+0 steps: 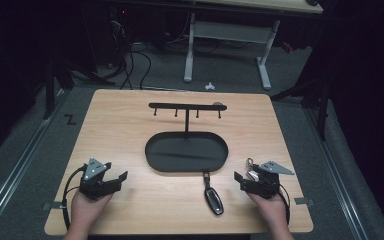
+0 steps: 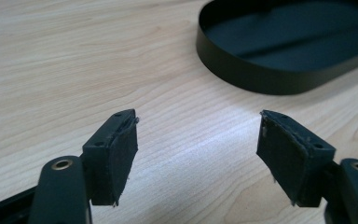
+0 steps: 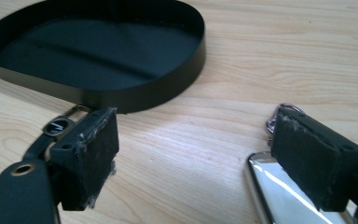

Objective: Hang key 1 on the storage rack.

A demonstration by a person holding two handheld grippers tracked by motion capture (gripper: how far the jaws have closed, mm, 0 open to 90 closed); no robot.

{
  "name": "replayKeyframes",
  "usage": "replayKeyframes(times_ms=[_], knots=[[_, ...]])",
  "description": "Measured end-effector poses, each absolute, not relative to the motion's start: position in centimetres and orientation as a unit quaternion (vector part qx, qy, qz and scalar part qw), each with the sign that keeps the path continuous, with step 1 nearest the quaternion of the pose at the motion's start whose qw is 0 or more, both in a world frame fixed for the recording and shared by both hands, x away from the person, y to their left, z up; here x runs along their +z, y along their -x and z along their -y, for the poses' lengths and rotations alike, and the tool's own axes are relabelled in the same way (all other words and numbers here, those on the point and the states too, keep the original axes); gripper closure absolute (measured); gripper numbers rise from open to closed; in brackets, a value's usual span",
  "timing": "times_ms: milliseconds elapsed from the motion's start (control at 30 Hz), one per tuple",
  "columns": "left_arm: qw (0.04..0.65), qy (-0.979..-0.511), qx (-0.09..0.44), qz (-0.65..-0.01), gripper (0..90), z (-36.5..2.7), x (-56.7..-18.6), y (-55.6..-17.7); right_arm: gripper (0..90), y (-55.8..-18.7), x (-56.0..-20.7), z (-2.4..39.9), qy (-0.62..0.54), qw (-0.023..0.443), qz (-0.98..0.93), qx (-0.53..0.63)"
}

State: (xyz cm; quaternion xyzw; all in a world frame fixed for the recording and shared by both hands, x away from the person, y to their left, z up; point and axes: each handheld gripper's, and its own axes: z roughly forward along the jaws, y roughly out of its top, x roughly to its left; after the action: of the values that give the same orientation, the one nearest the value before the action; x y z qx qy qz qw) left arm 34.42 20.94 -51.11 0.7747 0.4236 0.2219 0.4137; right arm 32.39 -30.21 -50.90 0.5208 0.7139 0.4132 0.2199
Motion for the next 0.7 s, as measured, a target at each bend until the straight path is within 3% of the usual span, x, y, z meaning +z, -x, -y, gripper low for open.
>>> replayKeyframes(times_ms=[700], knots=[[0.428,-0.779,0.206,-0.41,26.8,-20.03,-51.33,-34.95,3.2,-31.86,-51.41,30.84,-0.511,0.247,-0.724,0.393]])
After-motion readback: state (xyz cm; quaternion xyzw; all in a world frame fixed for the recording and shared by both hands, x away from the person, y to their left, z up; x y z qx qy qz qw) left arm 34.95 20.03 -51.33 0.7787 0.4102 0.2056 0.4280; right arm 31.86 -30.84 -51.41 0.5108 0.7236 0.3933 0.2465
